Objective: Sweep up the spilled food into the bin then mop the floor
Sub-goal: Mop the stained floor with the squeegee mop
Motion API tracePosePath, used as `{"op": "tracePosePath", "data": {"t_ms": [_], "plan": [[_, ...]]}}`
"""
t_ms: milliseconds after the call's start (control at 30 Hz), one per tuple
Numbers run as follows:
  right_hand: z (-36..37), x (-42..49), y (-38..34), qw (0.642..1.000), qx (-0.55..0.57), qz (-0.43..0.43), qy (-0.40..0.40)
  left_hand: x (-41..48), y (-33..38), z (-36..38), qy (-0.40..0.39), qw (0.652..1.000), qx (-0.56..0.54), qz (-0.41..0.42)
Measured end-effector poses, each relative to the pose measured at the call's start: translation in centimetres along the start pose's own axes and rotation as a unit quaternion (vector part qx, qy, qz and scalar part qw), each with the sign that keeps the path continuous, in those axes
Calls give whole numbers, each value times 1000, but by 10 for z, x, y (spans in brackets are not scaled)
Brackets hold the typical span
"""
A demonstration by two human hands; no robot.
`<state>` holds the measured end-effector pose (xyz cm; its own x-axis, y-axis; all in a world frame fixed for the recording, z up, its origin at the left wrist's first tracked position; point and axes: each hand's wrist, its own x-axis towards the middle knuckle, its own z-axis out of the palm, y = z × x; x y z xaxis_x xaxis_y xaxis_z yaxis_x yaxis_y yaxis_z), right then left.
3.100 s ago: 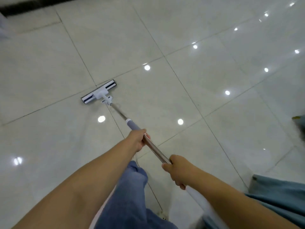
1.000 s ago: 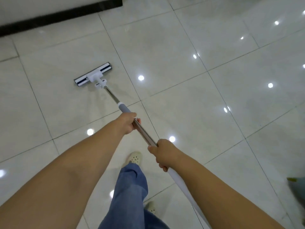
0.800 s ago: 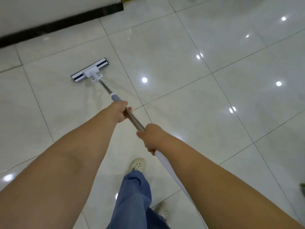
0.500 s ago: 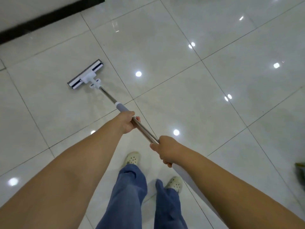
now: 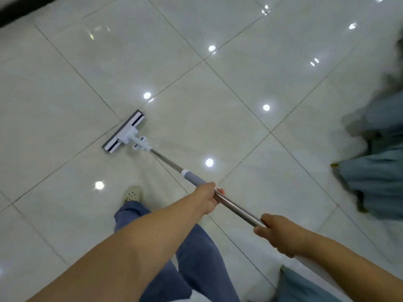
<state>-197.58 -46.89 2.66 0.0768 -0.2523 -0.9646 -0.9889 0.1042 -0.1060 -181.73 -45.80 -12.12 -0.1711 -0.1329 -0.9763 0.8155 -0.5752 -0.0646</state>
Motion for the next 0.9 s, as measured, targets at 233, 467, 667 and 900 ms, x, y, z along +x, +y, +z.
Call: {"op": "tracePosePath", "data": {"t_ms": [233, 467, 667, 900], "plan": [[-22, -78, 102, 999, 1, 33, 9, -32, -109, 71, -8, 999, 6, -36], [-21, -61, 65, 998, -42, -8, 34, -43, -66, 54, 14, 999, -34, 12], [-21, -1, -54, 997, -53, -44, 38, -31, 53, 3, 29, 996, -43, 75], [-43, 69, -258, 996, -41, -76, 38, -12, 254, -73, 51, 989, -42, 131]]}}
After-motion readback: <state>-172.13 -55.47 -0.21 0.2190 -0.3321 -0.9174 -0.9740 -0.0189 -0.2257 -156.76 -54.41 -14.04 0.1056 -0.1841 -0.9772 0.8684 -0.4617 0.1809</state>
